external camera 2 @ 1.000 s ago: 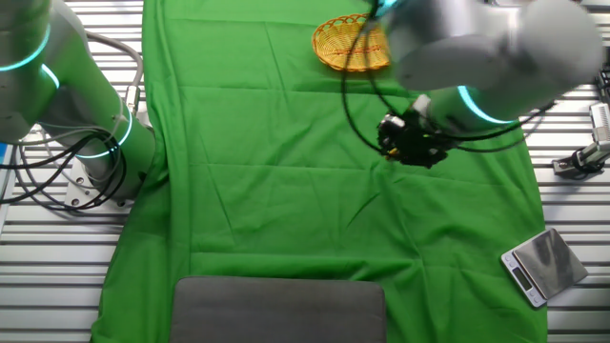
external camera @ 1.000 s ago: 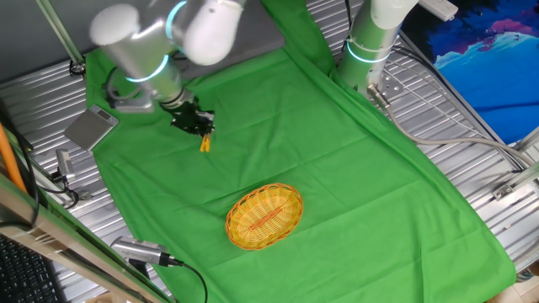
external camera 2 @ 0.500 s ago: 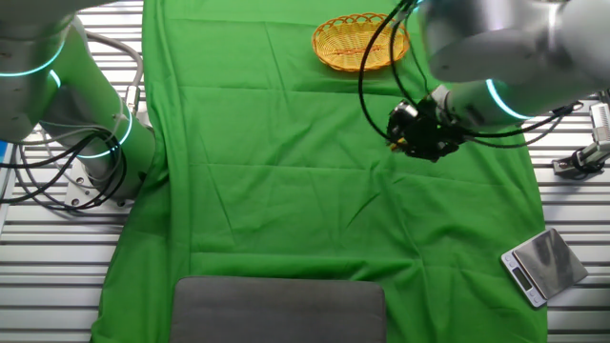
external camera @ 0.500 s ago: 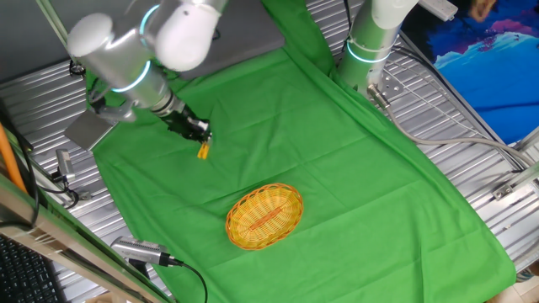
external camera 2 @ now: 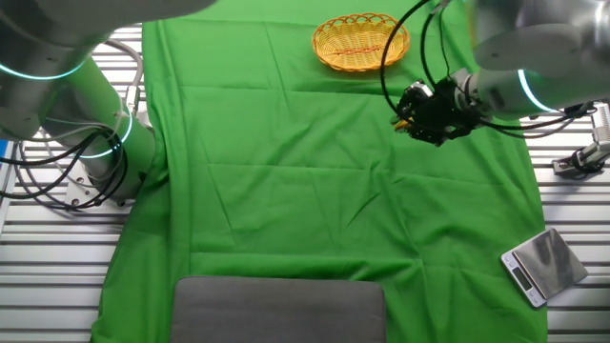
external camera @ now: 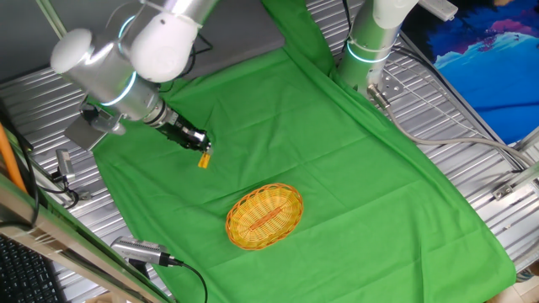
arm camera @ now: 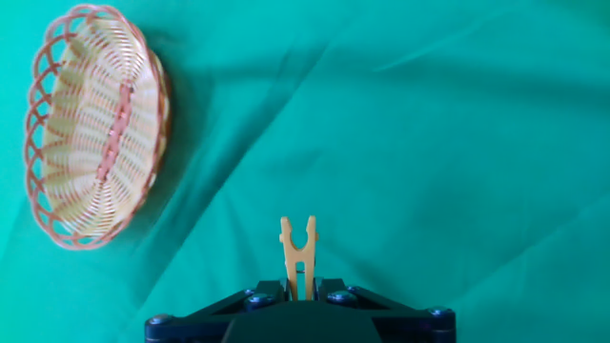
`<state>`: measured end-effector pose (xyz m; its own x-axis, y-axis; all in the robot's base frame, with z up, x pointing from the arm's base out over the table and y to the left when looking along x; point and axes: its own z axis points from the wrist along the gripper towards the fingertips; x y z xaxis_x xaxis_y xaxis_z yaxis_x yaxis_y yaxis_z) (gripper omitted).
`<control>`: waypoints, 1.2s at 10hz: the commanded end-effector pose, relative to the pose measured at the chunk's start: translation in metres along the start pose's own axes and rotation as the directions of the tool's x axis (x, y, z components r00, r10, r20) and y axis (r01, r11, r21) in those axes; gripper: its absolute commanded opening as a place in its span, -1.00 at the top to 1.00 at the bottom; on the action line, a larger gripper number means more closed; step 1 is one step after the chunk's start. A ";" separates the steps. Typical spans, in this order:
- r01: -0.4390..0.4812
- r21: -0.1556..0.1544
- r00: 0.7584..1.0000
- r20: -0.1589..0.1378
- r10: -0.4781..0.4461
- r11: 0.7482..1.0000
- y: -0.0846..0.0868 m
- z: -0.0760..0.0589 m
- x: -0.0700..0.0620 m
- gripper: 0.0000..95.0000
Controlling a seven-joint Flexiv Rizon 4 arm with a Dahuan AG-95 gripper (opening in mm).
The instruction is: Use a clamp
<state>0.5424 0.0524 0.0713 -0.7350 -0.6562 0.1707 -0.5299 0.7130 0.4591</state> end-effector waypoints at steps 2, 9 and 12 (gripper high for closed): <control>0.183 0.025 0.983 -0.012 -0.183 0.983 0.002 0.001 -0.006 1.00; 0.412 -0.032 0.909 -0.051 -0.414 0.910 0.007 0.007 -0.030 1.00; 0.428 -0.050 0.901 -0.058 -0.431 0.902 0.008 0.008 -0.032 1.00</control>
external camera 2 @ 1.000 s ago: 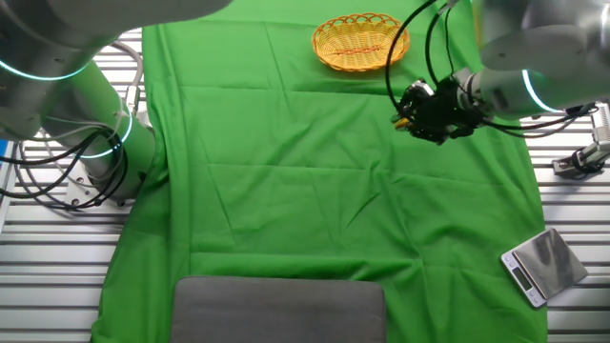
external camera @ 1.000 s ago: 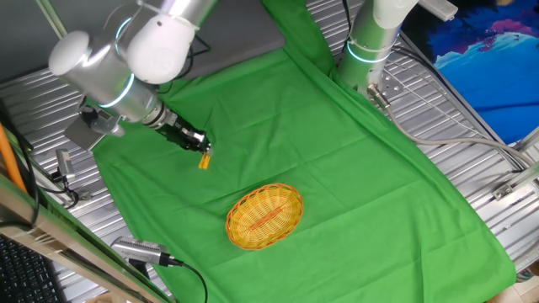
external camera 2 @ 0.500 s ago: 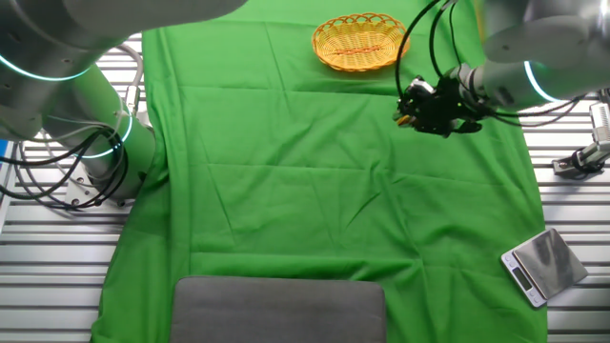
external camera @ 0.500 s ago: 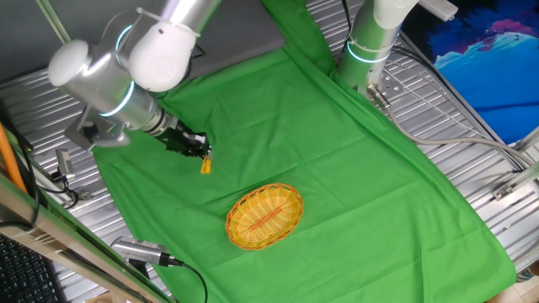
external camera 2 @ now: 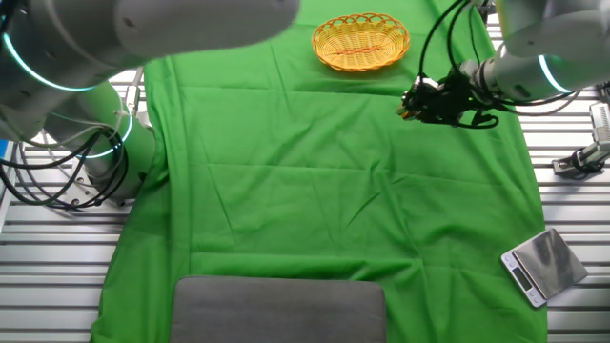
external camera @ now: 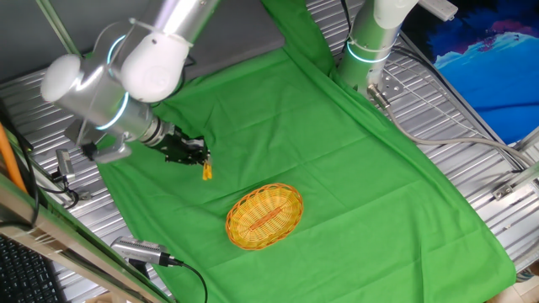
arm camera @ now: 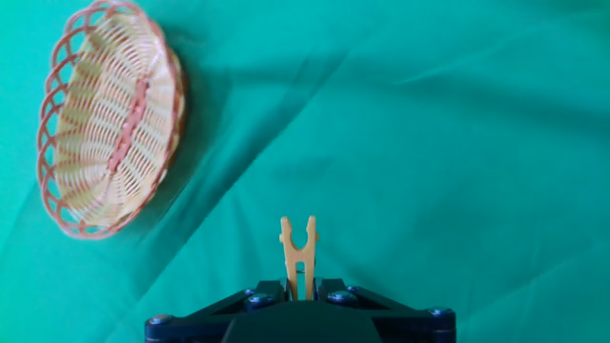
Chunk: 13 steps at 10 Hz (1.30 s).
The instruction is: Use a clamp
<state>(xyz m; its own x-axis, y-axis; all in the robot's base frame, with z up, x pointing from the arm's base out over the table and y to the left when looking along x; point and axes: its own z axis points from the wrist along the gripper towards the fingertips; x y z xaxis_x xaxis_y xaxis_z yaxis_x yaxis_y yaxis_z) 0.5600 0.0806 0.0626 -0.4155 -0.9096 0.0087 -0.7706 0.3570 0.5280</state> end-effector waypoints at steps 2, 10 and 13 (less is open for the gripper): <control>0.006 -0.001 1.000 -0.009 -0.006 1.000 0.001 0.001 0.000 1.00; -0.055 0.019 0.998 -0.025 0.056 0.998 0.001 0.000 0.000 1.00; -0.140 0.036 0.990 -0.030 0.141 0.989 0.001 0.000 0.000 1.00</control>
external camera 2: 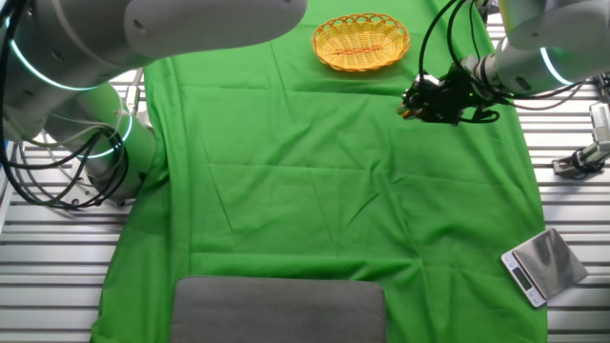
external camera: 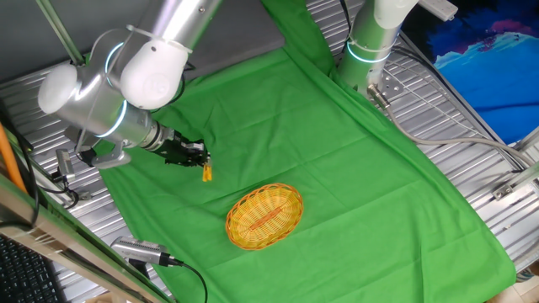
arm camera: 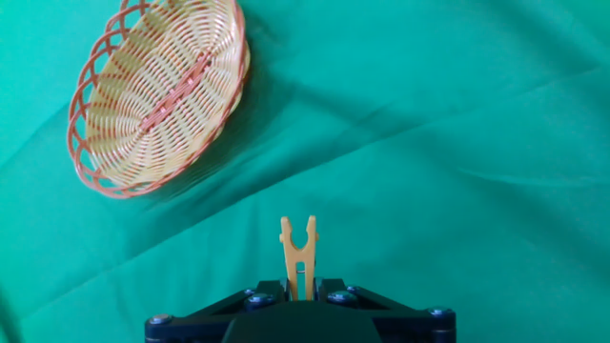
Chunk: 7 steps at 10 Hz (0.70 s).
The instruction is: Use a clamp
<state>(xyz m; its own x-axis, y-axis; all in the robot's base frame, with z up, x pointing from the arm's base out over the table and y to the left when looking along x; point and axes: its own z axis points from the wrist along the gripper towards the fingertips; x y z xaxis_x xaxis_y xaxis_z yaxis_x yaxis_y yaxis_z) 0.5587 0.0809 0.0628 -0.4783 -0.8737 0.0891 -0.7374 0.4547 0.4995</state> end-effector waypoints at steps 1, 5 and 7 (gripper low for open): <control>-0.045 0.005 0.999 0.000 0.045 0.999 0.000 0.000 0.000 1.00; -0.049 0.004 0.999 0.000 0.049 0.999 0.000 0.000 0.000 1.00; -0.056 0.004 0.998 -0.004 0.056 0.998 0.000 0.000 0.000 1.00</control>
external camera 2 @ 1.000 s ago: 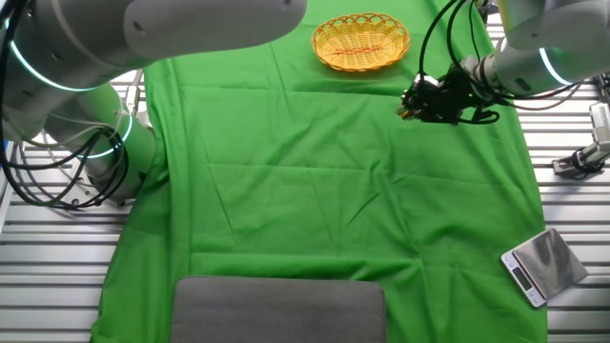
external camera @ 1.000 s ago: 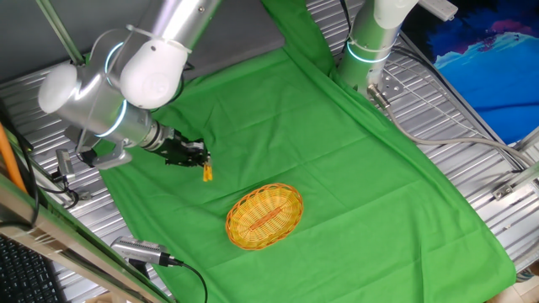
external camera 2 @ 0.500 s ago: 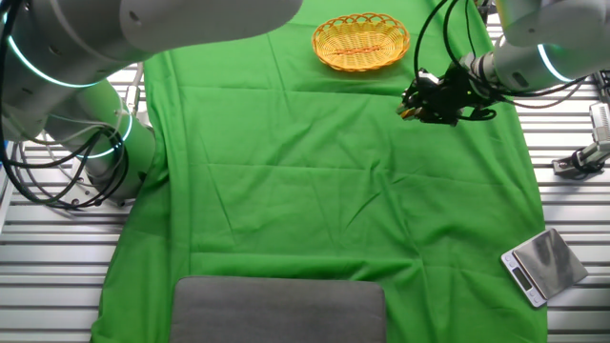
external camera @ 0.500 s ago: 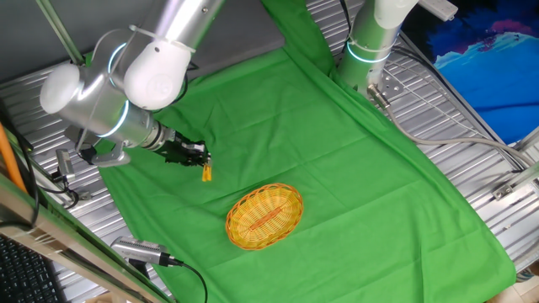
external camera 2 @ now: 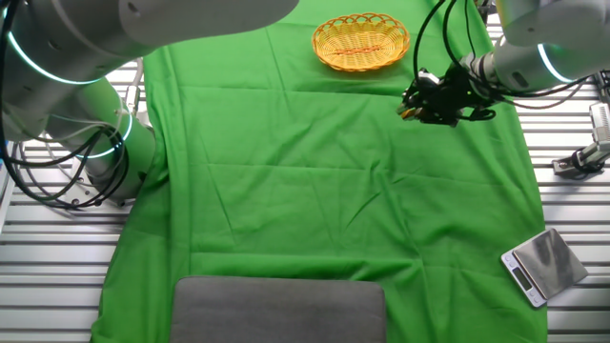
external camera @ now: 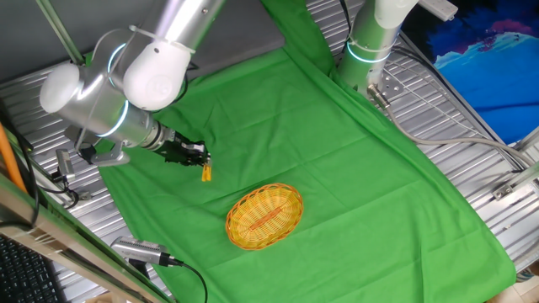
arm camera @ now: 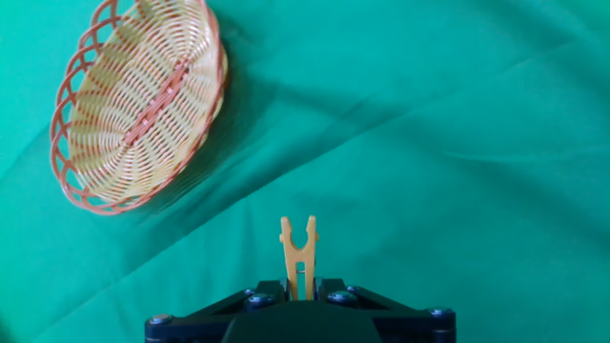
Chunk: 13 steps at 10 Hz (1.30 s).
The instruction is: Use a clamp
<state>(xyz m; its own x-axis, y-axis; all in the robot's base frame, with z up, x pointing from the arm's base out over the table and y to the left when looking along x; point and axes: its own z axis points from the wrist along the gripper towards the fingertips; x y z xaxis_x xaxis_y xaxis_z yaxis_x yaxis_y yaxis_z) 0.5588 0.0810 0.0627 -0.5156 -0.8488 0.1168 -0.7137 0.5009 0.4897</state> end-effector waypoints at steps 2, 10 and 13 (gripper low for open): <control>-0.017 0.002 1.000 -0.007 0.017 1.000 0.000 0.000 0.000 1.00; 0.022 -0.010 1.000 0.011 -0.022 1.000 0.000 0.000 0.000 1.00; 0.059 -0.017 0.998 0.016 -0.059 0.998 0.000 0.000 0.000 1.00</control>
<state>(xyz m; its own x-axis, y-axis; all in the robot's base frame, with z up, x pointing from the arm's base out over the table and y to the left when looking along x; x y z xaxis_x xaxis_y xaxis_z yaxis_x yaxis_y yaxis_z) 0.5580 0.0803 0.0627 -0.4796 -0.8744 0.0731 -0.7363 0.4463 0.5086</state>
